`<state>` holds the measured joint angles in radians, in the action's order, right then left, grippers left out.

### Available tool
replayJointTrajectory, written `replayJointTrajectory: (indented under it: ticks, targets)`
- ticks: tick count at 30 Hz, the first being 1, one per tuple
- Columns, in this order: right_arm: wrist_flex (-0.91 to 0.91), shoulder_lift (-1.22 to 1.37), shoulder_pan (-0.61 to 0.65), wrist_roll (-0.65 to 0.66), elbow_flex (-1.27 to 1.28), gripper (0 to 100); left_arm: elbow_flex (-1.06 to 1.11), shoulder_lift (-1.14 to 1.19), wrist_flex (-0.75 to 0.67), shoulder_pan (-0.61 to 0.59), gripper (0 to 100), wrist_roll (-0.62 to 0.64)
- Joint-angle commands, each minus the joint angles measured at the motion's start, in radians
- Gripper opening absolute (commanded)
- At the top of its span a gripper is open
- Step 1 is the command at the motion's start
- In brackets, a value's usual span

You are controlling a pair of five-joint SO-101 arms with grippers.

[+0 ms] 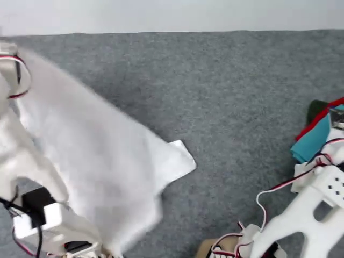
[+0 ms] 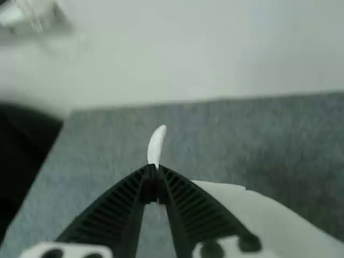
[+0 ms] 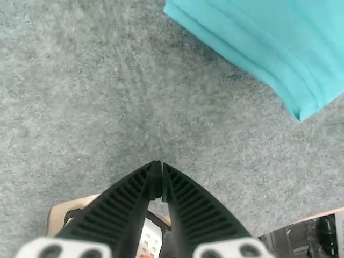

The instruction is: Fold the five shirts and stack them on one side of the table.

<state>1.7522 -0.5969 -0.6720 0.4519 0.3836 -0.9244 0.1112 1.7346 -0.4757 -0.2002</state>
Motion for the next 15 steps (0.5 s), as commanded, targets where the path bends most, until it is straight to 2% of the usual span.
replayJointTrajectory:
  ticks: [1, 4, 7, 9, 12, 15]
  targets:
    - [0.038, -0.031, 0.012, 0.003, -0.009, 1.0, 0.441, -0.021, -0.043, -0.072, 0, -0.066]
    - [0.038, -0.044, 0.008, 0.003, -0.009, 1.0, 0.684, -0.023, -0.163, -0.138, 0, -0.109]
    - [0.038, -0.104, 0.013, 0.003, -0.009, 1.0, 0.835, -0.023, -0.275, -0.199, 0, -0.112]
    - [0.038, -0.147, 0.036, 0.008, -0.009, 1.0, 0.888, -0.023, -0.316, -0.227, 0, -0.12]
    - [0.038, -0.196, 0.07, 0.008, -0.006, 1.5, 0.911, -0.023, -0.324, -0.238, 2, -0.224]
    - [0.038, -0.211, 0.071, 0.008, -0.005, 1.5, 0.906, -0.034, -0.311, -0.236, 10, -0.242]
